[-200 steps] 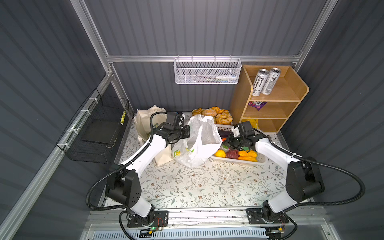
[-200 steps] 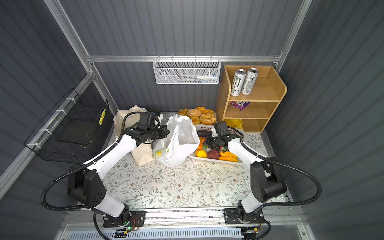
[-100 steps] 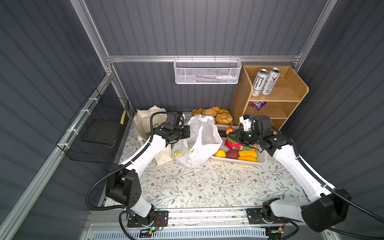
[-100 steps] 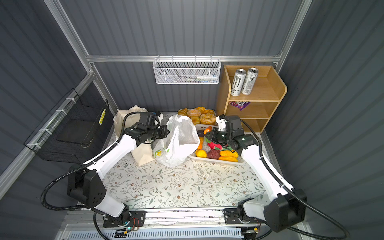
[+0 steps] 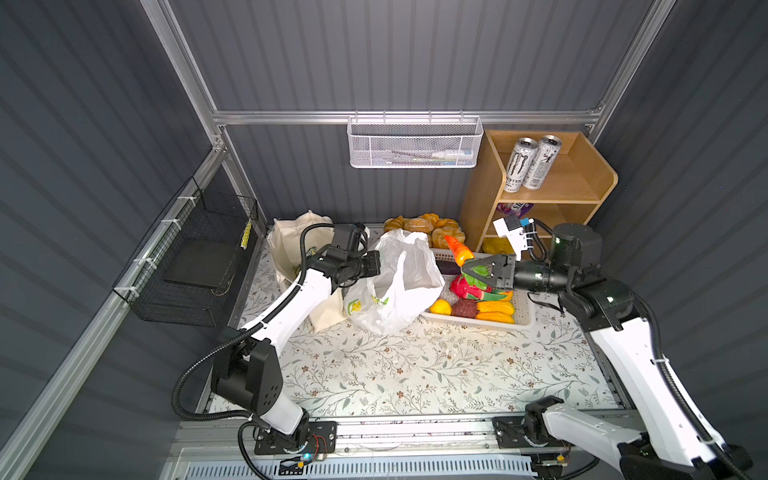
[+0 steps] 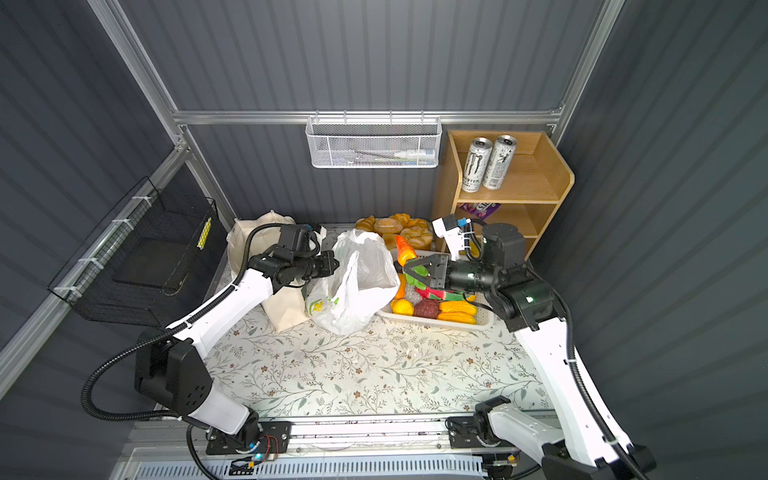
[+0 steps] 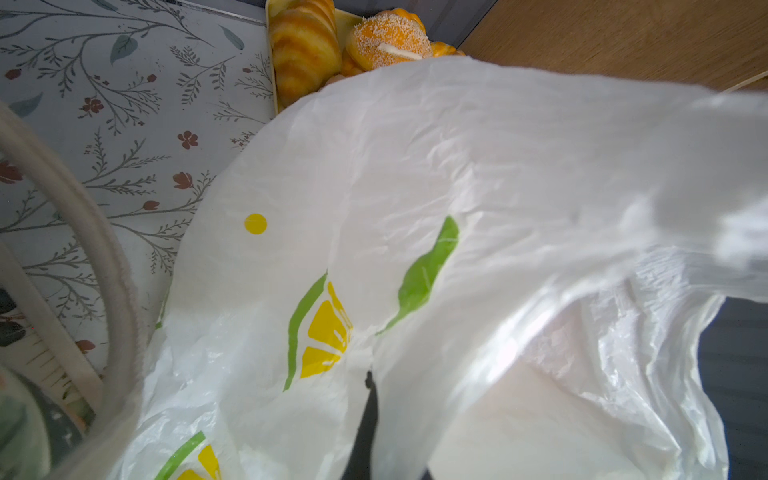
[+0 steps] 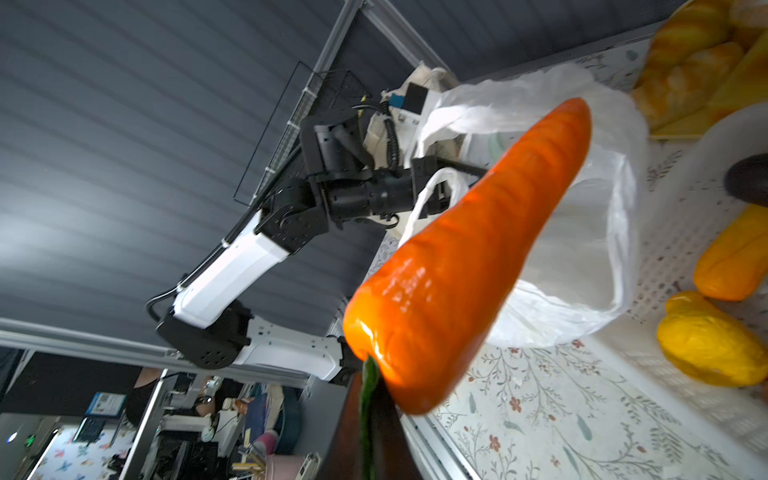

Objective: Place the mixed food into the grocery bags and tie them
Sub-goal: 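Carry the carrot with the right gripper into the open plastic bag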

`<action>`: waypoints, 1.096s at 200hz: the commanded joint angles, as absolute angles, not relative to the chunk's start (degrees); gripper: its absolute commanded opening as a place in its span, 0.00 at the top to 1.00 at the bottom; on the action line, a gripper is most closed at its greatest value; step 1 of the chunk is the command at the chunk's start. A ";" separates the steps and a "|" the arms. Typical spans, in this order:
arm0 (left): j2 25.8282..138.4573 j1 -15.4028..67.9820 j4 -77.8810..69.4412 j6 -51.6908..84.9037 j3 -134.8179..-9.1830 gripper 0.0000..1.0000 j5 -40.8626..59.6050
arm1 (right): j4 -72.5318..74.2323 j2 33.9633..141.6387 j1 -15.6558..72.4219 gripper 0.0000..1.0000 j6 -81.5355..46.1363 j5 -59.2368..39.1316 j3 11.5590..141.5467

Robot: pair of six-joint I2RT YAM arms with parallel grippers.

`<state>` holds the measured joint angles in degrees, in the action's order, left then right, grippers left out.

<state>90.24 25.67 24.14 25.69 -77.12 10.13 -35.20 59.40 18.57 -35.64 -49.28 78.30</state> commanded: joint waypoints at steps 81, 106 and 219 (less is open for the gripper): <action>90.61 25.49 23.73 27.03 -78.48 1.00 10.89 | -19.89 59.10 28.23 0.92 -45.09 -53.41 67.51; 90.26 25.49 23.74 27.16 -78.43 1.00 11.06 | -15.94 63.74 28.20 0.91 -44.94 -50.58 66.92; 89.83 25.49 23.32 27.81 -78.18 1.00 12.59 | -18.34 90.45 26.34 0.43 -42.11 -43.19 77.79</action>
